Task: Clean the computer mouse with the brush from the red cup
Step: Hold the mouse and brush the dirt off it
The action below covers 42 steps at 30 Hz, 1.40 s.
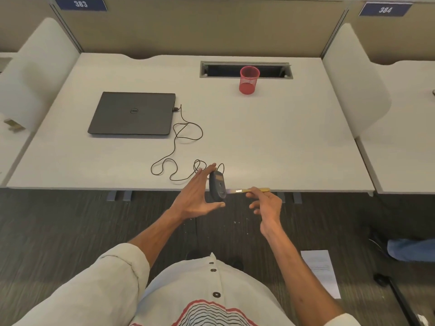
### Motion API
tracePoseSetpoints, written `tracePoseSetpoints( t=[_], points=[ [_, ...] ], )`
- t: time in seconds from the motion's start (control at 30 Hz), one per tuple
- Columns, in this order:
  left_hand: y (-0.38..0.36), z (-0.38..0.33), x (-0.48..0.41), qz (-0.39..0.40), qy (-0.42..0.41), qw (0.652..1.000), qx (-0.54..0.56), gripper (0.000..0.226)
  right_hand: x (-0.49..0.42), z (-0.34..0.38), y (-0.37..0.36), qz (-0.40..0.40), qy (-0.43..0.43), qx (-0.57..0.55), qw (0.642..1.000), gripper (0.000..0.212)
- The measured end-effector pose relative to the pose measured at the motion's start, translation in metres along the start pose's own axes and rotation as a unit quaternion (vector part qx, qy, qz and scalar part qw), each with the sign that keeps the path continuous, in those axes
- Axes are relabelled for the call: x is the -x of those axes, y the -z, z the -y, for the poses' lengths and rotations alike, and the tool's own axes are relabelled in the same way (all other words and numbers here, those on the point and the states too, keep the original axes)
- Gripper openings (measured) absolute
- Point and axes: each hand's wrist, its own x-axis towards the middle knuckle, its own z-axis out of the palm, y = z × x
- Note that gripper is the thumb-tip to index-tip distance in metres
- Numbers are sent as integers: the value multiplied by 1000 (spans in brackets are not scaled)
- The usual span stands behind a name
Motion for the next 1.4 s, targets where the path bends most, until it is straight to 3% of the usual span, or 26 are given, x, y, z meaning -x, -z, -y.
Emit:
tracePoseSetpoints(
  t=[0.17, 0.47, 0.73, 1.03, 1.27, 1.4],
  points=[
    [0, -5, -3, 2, -6, 1000, -2, 130, 3, 1, -7, 80, 0, -31, 996, 17],
    [0, -5, -4, 2, -5, 1000, -2, 130, -4, -4, 2, -30, -9, 26, 999, 8],
    [-2, -6, -6, 8, -3, 1000, 1, 129, 1, 0, -5, 68, 12, -30, 997, 15],
    [4, -4, -8, 2, -2, 1000, 3, 130, -7, -6, 4, -15, -12, 16, 1000, 9],
    [4, -3, -9, 5, 0, 1000, -8, 130, -2, 0, -10, 57, 0, -29, 998, 14],
    [7, -4, -12, 1, -1, 1000, -5, 130, -4, 1, -15, 26, -19, 6, 999, 12]
  ],
)
